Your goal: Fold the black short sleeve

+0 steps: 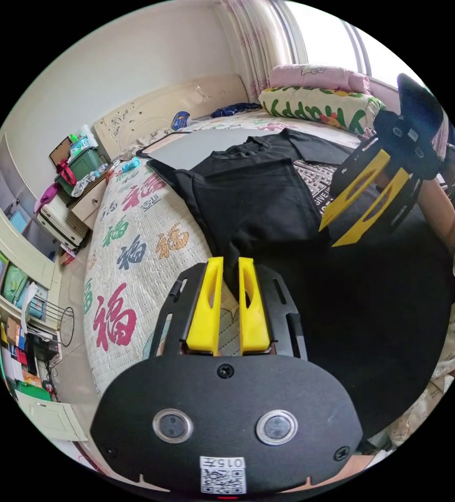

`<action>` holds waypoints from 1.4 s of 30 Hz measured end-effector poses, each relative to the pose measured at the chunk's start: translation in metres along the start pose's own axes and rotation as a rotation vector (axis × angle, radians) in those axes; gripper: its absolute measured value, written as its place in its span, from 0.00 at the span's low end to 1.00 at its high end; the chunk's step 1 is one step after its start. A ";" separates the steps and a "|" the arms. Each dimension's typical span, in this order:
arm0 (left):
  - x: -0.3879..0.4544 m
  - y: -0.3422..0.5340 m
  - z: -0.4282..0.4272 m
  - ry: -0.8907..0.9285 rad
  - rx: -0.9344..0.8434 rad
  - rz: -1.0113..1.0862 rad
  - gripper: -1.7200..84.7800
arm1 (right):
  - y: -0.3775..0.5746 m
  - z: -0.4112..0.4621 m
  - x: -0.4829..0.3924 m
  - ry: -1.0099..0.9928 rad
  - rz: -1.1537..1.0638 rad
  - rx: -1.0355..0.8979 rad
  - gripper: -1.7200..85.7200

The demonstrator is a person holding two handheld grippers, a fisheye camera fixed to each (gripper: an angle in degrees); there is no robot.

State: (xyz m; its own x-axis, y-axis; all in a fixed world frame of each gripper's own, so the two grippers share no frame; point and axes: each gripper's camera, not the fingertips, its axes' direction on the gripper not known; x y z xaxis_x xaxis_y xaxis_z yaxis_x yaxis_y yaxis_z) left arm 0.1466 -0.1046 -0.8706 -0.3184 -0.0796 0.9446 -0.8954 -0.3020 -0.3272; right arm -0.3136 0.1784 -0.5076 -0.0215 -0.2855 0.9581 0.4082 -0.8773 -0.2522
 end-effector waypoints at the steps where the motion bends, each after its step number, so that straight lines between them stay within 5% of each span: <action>1: -0.001 0.004 0.000 -0.011 0.004 0.005 0.06 | 0.002 0.000 0.004 -0.028 -0.007 0.013 0.06; 12: -0.027 0.030 0.006 0.001 -0.041 -0.012 0.06 | 0.004 -0.012 0.036 -0.060 0.015 0.055 0.02; 17: -0.023 0.035 -0.037 0.179 0.204 -0.003 0.10 | 0.052 -0.032 0.133 0.055 0.538 0.201 0.11; 20: 0.007 0.017 -0.016 0.261 0.165 0.106 0.12 | 0.070 -0.003 0.165 0.064 0.740 0.138 0.13; 31: -0.005 0.008 0.012 0.259 0.080 0.168 0.09 | 0.028 0.040 0.167 0.066 0.729 0.062 0.08; 37: -0.136 -0.012 0.028 0.203 0.112 -0.220 0.12 | 0.070 0.008 0.203 0.210 0.816 0.093 0.09; 42: -0.208 -0.083 0.062 0.095 0.087 -0.341 0.17 | 0.114 0.006 0.253 0.297 0.954 0.080 0.12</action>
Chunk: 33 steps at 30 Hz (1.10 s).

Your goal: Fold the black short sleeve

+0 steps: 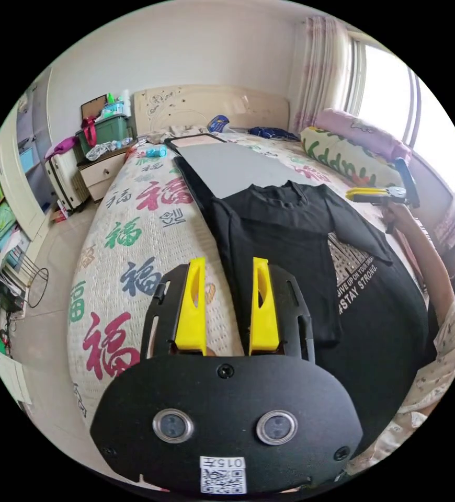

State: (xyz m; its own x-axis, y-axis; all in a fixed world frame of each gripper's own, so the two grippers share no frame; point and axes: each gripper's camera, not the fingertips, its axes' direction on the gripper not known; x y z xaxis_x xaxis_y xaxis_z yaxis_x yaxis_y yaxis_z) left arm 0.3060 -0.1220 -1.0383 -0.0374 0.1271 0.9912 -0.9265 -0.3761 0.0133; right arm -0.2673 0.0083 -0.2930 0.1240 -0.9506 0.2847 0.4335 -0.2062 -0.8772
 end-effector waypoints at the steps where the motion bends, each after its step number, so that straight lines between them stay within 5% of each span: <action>1: -0.005 -0.025 0.011 0.018 0.025 -0.023 0.17 | -0.005 0.010 0.010 0.000 0.019 -0.010 0.13; 13: -0.019 -0.161 0.155 -0.114 -0.219 -0.119 0.18 | -0.047 0.139 0.037 0.093 0.052 -0.138 0.15; 18: 0.009 -0.167 0.134 -0.125 -0.173 -0.016 0.06 | -0.037 0.163 0.042 0.057 0.009 -0.141 0.08; 24: 0.055 -0.174 0.061 -0.146 -0.025 0.044 0.04 | -0.003 0.148 0.058 0.005 0.005 -0.005 0.03; 33: 0.175 -0.080 -0.196 -0.033 0.284 0.294 0.03 | 0.173 -0.006 0.082 -0.122 -0.205 0.304 0.02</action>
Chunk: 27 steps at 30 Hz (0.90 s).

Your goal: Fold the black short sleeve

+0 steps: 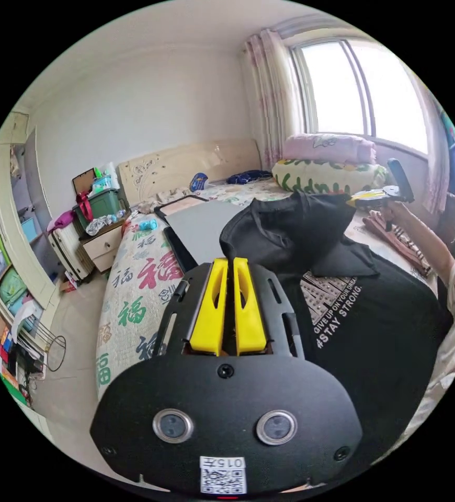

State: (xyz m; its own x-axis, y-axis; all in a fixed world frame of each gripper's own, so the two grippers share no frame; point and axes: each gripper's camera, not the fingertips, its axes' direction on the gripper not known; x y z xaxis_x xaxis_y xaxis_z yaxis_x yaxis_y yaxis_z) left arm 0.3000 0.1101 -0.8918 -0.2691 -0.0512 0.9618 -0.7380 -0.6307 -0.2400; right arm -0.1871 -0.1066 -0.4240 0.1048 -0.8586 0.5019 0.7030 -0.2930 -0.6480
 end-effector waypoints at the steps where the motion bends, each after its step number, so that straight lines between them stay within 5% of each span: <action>1: 0.026 0.014 -0.046 0.024 0.031 0.048 0.03 | 0.030 -0.032 -0.008 -0.029 -0.030 0.031 0.02; 5: 0.121 0.106 -0.166 0.087 0.025 0.165 0.03 | 0.157 -0.089 -0.039 -0.121 -0.121 -0.033 0.03; 11: 0.212 0.205 -0.219 0.092 -0.029 0.191 0.03 | 0.266 -0.071 -0.048 -0.192 -0.102 -0.142 0.04; 16: 0.217 0.184 -0.257 0.066 0.056 0.143 0.03 | 0.271 -0.086 -0.012 -0.242 -0.036 -0.047 0.03; 21: 0.211 0.173 -0.267 0.079 0.002 0.133 0.04 | 0.281 -0.079 0.007 -0.272 -0.040 -0.147 0.04; 27: 0.107 0.157 -0.297 0.234 0.109 -0.116 0.05 | 0.260 -0.084 0.101 -0.374 0.224 -0.044 0.10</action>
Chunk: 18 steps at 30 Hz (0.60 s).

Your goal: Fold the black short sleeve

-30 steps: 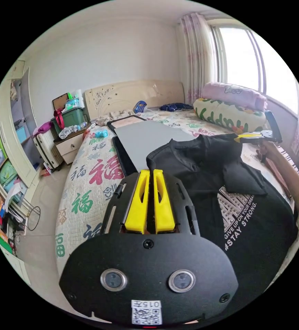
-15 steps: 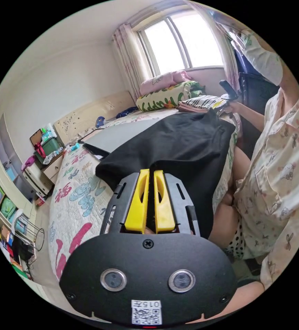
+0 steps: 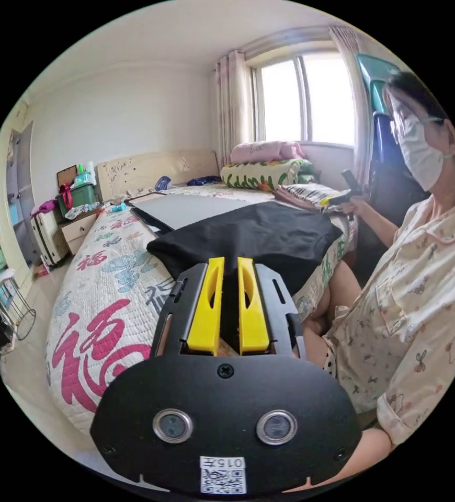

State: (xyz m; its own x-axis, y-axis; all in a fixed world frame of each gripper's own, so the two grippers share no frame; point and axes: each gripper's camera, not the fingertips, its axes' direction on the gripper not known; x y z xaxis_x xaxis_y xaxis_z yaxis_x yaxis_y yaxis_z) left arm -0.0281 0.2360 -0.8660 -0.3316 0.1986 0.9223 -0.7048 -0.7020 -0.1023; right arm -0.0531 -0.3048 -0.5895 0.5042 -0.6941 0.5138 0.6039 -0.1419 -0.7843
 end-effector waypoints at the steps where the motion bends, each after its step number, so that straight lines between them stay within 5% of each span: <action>1: -0.030 -0.013 -0.003 0.008 0.038 -0.092 0.04 | -0.014 -0.001 0.018 -0.010 0.065 0.038 0.11; 8: -0.208 -0.101 0.125 -0.018 -0.176 -0.521 0.17 | -0.113 0.066 0.111 0.020 0.378 0.082 0.15; 18: -0.343 -0.135 0.256 -0.040 -0.342 -0.652 0.15 | -0.196 0.145 0.169 -0.025 0.506 -0.040 0.15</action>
State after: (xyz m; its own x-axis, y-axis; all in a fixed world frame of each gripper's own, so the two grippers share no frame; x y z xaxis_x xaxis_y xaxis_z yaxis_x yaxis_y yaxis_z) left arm 0.3415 0.0880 -1.0734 0.2405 0.4731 0.8476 -0.9093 -0.1957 0.3672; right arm 0.0031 -0.2924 -0.2981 0.7423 -0.6660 0.0735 0.2560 0.1806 -0.9496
